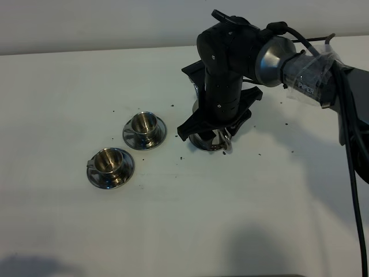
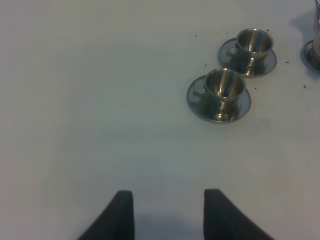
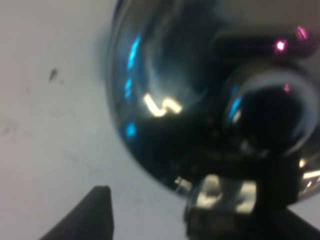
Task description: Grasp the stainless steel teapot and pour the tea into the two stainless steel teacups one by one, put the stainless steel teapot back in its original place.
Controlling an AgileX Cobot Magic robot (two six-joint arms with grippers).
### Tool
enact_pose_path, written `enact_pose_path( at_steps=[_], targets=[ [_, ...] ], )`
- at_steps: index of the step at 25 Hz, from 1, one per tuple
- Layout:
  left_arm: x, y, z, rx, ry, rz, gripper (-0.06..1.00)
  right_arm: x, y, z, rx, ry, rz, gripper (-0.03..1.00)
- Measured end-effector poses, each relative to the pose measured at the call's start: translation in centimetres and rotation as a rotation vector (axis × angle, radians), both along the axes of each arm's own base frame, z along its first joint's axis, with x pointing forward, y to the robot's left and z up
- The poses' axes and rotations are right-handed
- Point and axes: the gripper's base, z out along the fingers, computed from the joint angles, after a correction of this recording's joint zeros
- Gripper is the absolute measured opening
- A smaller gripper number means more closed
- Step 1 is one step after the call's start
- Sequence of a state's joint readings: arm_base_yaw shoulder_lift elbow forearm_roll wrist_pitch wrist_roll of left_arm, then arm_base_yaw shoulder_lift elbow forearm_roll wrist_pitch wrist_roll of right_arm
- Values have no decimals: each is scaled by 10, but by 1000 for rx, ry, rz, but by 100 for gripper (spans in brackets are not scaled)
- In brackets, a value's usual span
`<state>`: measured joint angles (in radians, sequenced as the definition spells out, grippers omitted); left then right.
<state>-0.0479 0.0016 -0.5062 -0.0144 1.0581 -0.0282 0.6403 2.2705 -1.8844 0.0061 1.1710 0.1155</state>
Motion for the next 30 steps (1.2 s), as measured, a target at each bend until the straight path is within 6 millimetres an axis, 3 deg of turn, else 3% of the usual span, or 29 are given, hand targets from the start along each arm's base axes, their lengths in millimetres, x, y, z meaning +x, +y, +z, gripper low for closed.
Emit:
enact_pose_path(
  at_steps=[8, 19, 24, 30],
  targets=[
    [0, 0, 0, 0, 0, 0, 37, 9, -8, -19, -18, 15, -26, 52],
    [0, 0, 0, 0, 0, 0, 37, 14, -11, -19, -28, -12, -37, 51],
    [0, 0, 0, 0, 0, 0, 37, 14, -10, -19, -25, -16, -40, 43],
    [0, 0, 0, 0, 0, 0, 37, 15, -11, -19, -25, -18, -42, 23]
  ],
)
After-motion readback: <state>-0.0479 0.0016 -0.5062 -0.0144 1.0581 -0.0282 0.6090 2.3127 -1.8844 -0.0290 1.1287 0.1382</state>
